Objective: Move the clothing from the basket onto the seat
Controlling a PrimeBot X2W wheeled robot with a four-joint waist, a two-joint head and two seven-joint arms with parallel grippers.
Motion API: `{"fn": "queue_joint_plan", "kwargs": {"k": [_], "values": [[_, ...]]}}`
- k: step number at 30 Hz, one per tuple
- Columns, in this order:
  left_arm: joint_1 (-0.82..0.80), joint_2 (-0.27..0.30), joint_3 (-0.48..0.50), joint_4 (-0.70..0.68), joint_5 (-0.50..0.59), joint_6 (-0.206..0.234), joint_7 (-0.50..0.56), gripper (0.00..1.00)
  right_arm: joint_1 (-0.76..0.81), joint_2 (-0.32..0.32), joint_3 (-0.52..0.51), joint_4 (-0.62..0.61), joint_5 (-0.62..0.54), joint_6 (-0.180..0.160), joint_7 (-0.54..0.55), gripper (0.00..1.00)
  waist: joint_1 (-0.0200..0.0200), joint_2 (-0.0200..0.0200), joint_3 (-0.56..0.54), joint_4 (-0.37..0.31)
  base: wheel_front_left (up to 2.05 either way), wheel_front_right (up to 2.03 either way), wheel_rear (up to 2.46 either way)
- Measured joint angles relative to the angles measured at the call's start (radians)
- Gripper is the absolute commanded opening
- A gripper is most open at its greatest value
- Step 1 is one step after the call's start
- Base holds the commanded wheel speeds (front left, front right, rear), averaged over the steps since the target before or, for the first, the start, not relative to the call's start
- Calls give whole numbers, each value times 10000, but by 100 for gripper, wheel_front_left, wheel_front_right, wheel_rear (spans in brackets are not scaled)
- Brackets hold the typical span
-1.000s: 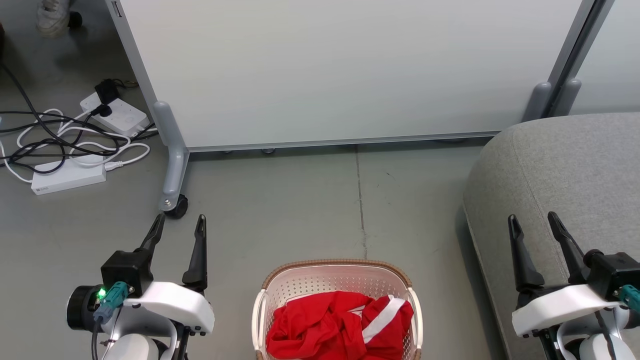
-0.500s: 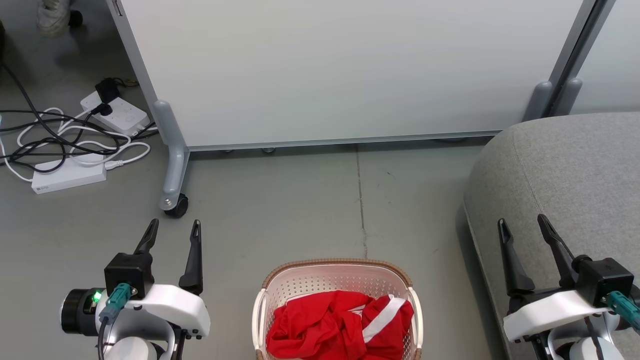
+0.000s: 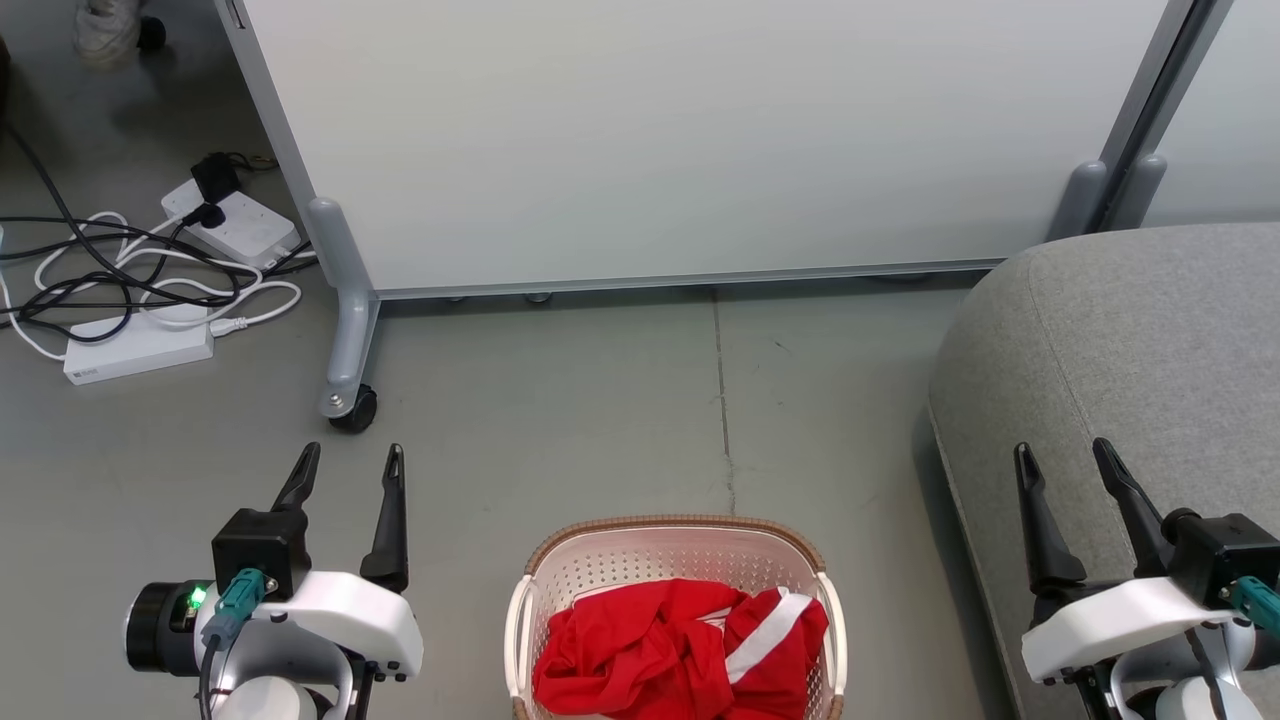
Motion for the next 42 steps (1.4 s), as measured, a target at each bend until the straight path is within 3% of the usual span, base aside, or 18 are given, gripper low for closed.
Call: {"fn": "queue_joint_plan", "kwargs": {"k": [23,32,42], "values": [[-76,102,-299,-38,-44,107,25,100,38,38,-119,-240,-151,0,221,100,0,0,224,33,0,0,0],[-812,-194,-1083,297,130,-199,58,100,-417,42,-81,-650,-288,0,324,100,0,0,1017,-111,0,0,0],[-2376,-583,-2230,1973,341,-750,-6,100,-1397,17,148,-1267,-293,0,303,100,0,0,2644,-559,0,0,0]]}}
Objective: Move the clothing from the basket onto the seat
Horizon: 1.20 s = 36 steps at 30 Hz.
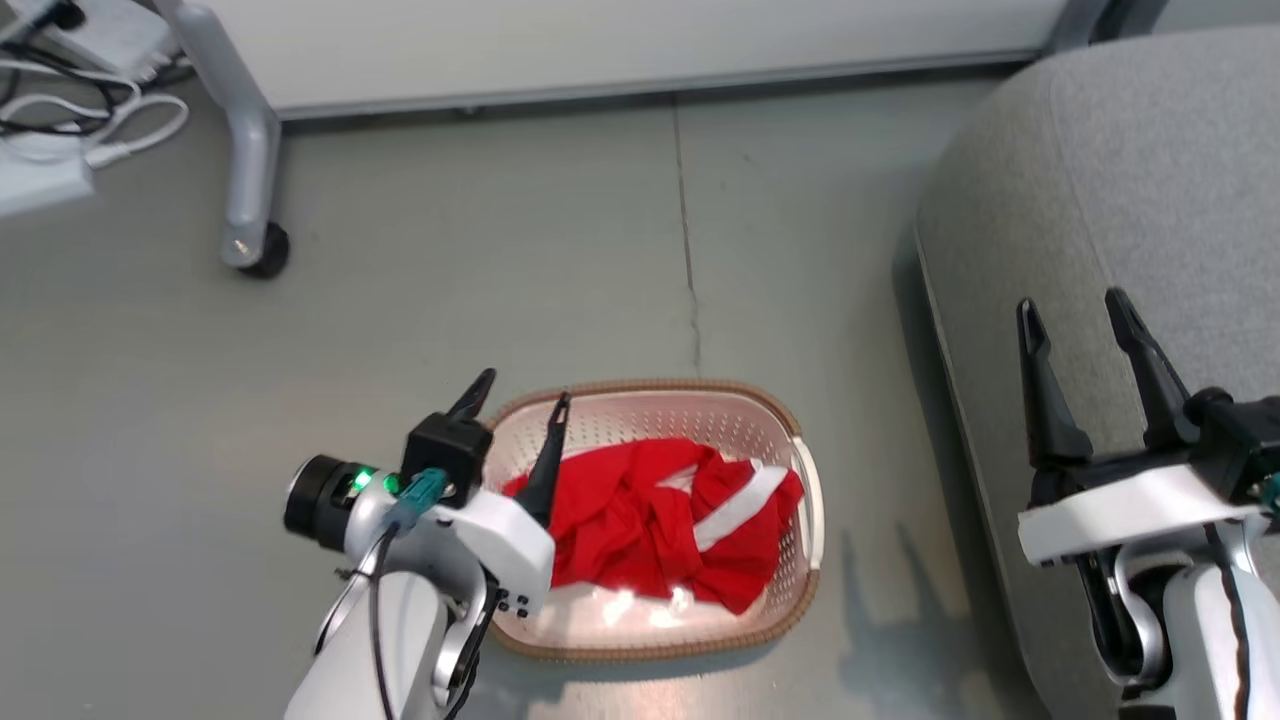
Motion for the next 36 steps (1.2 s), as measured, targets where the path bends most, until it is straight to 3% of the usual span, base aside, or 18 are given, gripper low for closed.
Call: {"fn": "queue_joint_plan", "kwargs": {"k": [18,28,34,35,36], "values": [[-3440,-144,-2336,5405,1636,-905,763,100,-1786,25,637,-535,700,0,-943,100,0,0,3414,-1769,0,0,0],[-5099,560,-3526,7758,2826,-1154,1848,100,-2402,27,1064,-389,1455,0,-1394,100,1,0,5103,-2802,0,0,0],[-5577,1035,-3768,8443,3060,-980,2057,100,-2701,33,1308,-261,1827,0,-1450,100,1,0,5814,-3326,0,0,0],[-5652,1116,-3825,8508,3087,-928,2057,36,-2746,33,1331,-270,1894,0,-1452,100,0,0,5895,-3395,0,0,0],[-5703,1216,-3896,8541,3179,-911,1975,0,-2785,33,1350,-291,1952,0,-1453,100,1,0,5964,-3461,0,0,0]]}}
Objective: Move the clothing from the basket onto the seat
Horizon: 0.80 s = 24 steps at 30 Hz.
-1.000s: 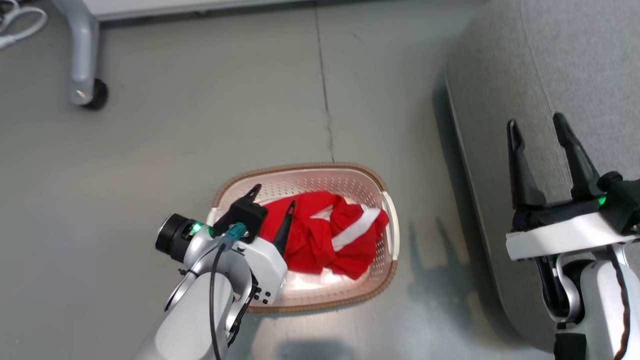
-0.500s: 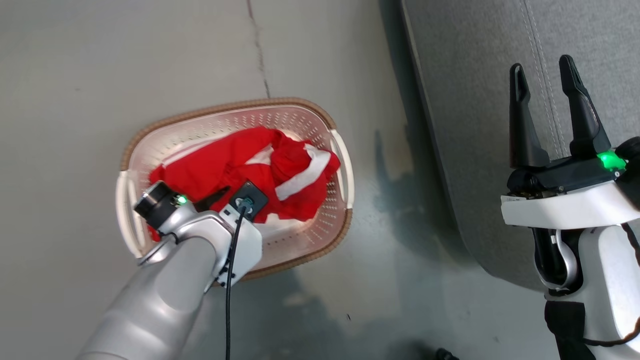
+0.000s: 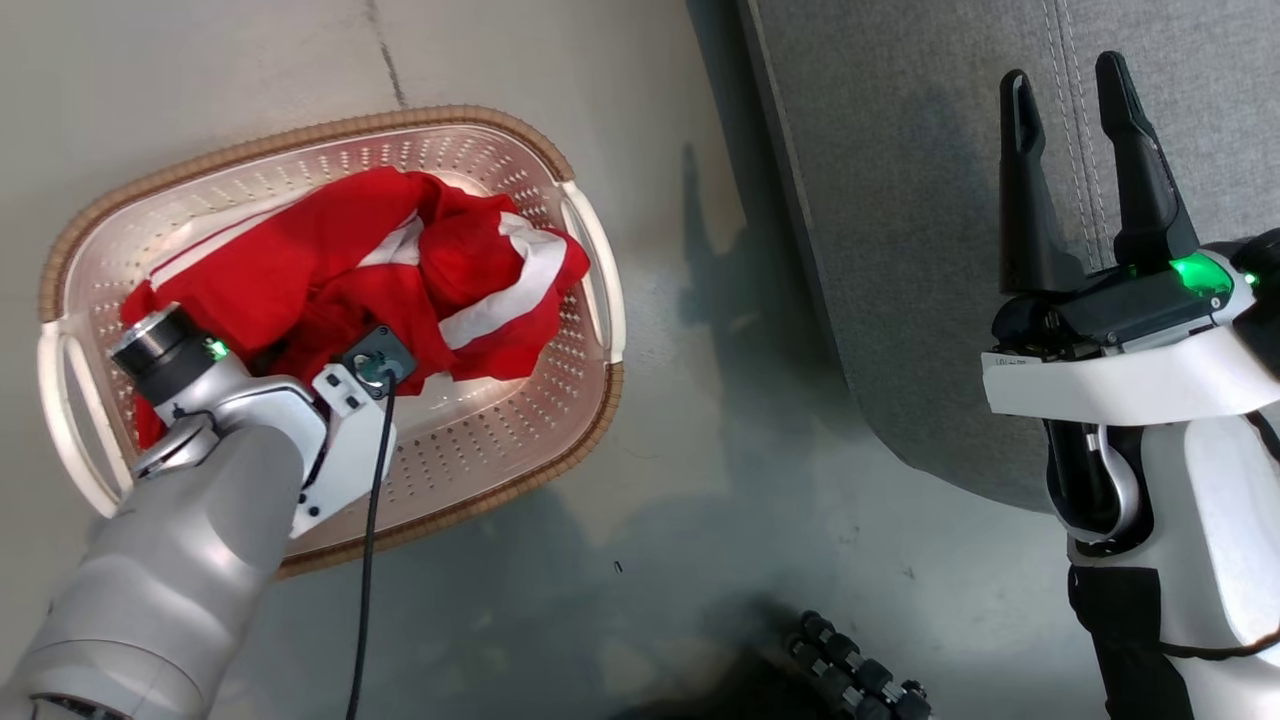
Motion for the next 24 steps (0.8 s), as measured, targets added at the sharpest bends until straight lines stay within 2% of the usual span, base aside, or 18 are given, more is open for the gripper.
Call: {"fn": "queue_joint_plan", "kwargs": {"k": [6,11,16,24], "values": [[-301,232,-518,192,374,113,-268,0,-85,0,-25,-127,79,0,-15,100,0,0,145,-91,0,0,0],[-427,155,-221,236,-13,115,-851,0,-124,2,-56,-261,27,0,-40,100,0,0,4,56,0,0,0],[-485,-238,637,230,-1120,100,-2088,0,-112,10,-40,-314,-265,0,-40,100,0,0,-371,356,0,0,0],[100,-951,1429,150,-2282,52,-3285,0,289,12,-245,-211,-888,0,-40,100,0,0,-1192,905,0,0,0]]}}
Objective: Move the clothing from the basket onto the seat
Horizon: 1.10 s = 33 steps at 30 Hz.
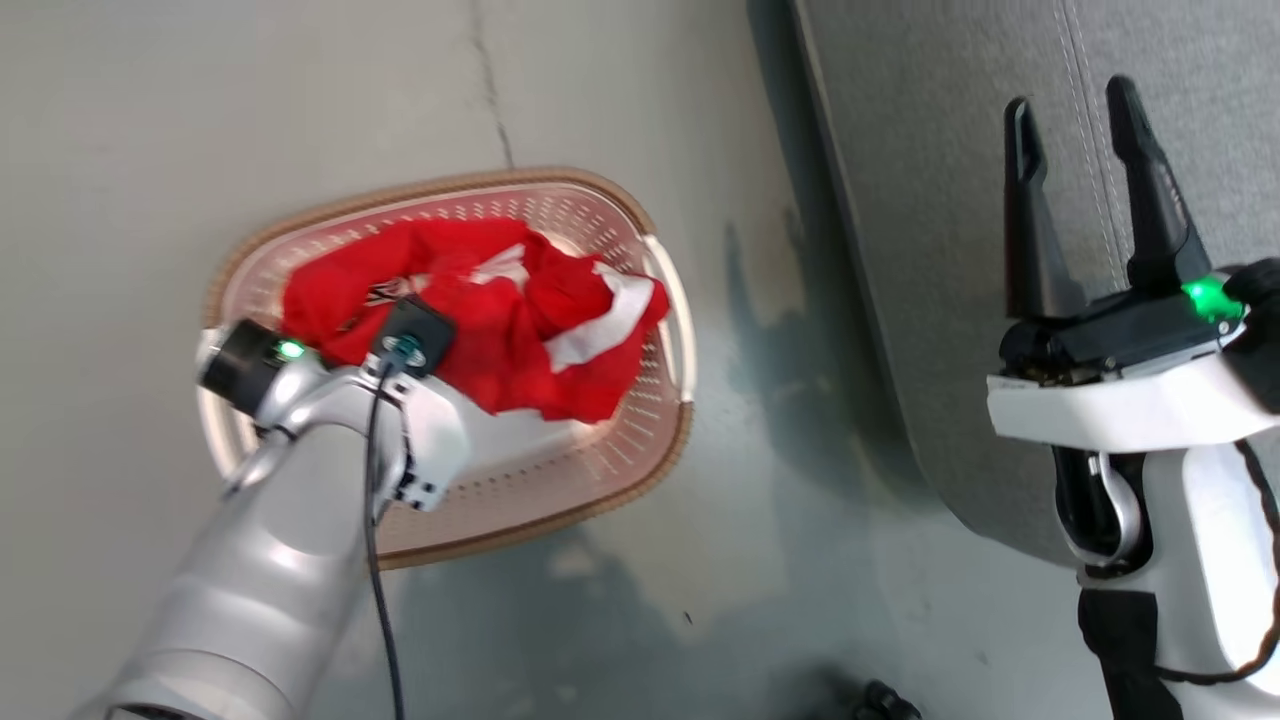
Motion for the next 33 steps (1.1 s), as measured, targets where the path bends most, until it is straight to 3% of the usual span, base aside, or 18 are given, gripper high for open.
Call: {"fn": "queue_joint_plan", "kwargs": {"k": [7,14,22,33], "values": [[905,-470,372,-953,-961,67,-453,0,634,13,-215,36,-407,2,359,100,0,0,-1103,774,0,0,0],[2196,-510,775,-3229,-2339,134,-560,0,1530,13,-403,-59,-627,2,947,100,0,0,-2551,1593,0,0,0],[3419,-468,1135,-6015,-2886,646,-569,0,2330,15,-485,-159,-642,0,1363,100,0,0,-3931,2220,0,0,0],[4690,71,1724,-9373,-3292,77,-581,0,3116,12,-403,-326,-631,0,1762,100,-1,0,-5401,2664,0,0,0]]}}
